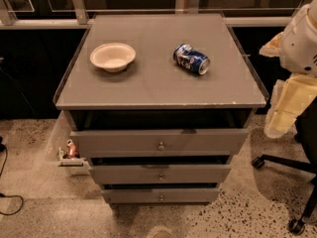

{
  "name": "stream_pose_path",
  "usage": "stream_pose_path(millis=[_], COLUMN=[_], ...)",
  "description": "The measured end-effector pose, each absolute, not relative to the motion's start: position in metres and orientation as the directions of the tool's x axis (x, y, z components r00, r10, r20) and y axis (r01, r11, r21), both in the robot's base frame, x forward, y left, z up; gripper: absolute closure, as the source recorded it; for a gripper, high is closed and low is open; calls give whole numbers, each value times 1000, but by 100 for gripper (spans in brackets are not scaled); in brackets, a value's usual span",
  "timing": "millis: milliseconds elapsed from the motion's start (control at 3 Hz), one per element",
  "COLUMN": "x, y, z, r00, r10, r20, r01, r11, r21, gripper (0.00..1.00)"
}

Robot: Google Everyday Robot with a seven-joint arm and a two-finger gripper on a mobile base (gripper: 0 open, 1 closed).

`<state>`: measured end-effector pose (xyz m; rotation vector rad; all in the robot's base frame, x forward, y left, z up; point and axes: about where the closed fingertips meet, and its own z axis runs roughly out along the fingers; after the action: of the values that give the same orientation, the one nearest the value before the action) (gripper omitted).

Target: Open middle drawer

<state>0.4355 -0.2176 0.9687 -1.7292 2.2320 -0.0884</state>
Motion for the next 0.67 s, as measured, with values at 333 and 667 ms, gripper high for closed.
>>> stream_pose_path(millis=[333, 667], x=[420, 400], y=[-215, -214], z=[942, 875], r00=[-190, -146], r10=[-962, -967], r20=[-195, -211], r01=[-939, -959], r11=[235, 191], r21=[-249, -209], gripper=[0, 0])
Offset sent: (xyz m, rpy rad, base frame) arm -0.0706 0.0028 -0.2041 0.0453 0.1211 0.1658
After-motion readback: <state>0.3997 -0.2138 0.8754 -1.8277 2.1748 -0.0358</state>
